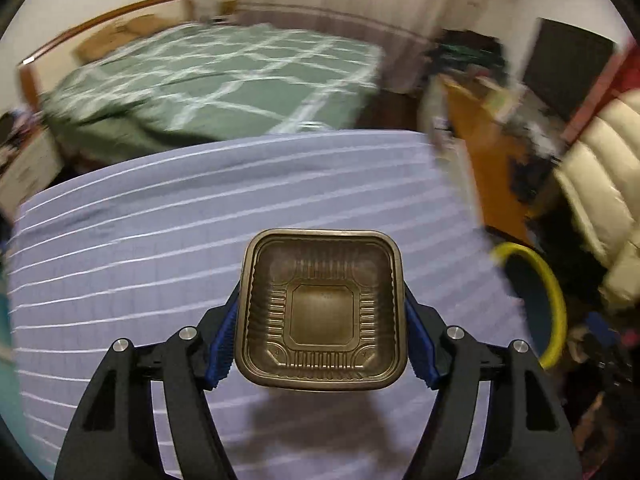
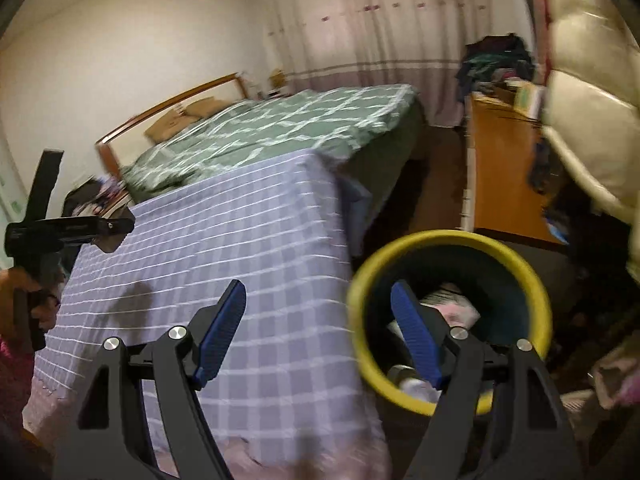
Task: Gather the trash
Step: 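Carry the brown tray over the bin and release it with the left gripper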
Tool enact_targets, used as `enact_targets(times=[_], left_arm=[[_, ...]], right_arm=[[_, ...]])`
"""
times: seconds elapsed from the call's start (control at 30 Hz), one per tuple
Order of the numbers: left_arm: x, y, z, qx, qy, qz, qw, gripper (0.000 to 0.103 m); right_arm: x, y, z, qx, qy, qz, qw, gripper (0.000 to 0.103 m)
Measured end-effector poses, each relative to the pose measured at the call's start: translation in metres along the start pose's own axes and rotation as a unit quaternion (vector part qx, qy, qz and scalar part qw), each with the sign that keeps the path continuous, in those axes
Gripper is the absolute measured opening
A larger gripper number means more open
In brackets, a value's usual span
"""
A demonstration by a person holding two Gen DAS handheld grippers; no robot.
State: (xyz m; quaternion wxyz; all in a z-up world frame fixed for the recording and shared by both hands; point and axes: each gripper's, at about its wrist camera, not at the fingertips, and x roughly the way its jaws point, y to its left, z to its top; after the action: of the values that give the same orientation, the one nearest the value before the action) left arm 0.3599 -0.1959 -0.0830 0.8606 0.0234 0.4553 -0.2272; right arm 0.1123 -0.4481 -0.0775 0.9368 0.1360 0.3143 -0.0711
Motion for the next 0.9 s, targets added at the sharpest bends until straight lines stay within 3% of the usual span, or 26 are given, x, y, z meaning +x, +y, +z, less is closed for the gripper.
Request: enact_targets(times=[0.13,0.27,0.5,0.67,0.7,0.73,0.9], left_arm=[[0.019,-0.091,0.002,0.062,0.020,-0.060,0.9961,0.069],[0.042,-0.170,-0.002,0.107,0.042,-0.095,0.9888,0.069],[0.074,-0.268,-0.011,0.150,0.065,-0.124,0.9786,0.070],[0.101,-0.301,-0.011,0.162,0.070,-0.121,0.9768,0.071],[0.104,-0.302,-0.012,0.162,0.069,-0.118,0.9772,0.076],[0.108,-0.304,-0.012,0.161,0.067,-0.113,0.9783,0.088],[0.097,-0.292,-0.012,0.135,0.064,-0.126,0.9808,0.091]], right_arm=[[-0.029,-0.039,-0.006,0.018,-0.016,-0.041,0.999,0.072],[-0.047,-0.065,-0.015,0.034,-0.024,-0.064,0.997,0.073],[-0.070,-0.103,-0.031,0.071,-0.034,-0.076,0.994,0.073],[-0.079,-0.114,-0.035,0.084,-0.041,-0.081,0.992,0.073],[-0.080,-0.114,-0.036,0.085,-0.042,-0.081,0.992,0.073],[-0.081,-0.115,-0.036,0.086,-0.043,-0.080,0.992,0.073],[-0.084,-0.109,-0.037,0.085,-0.045,-0.075,0.993,0.073]])
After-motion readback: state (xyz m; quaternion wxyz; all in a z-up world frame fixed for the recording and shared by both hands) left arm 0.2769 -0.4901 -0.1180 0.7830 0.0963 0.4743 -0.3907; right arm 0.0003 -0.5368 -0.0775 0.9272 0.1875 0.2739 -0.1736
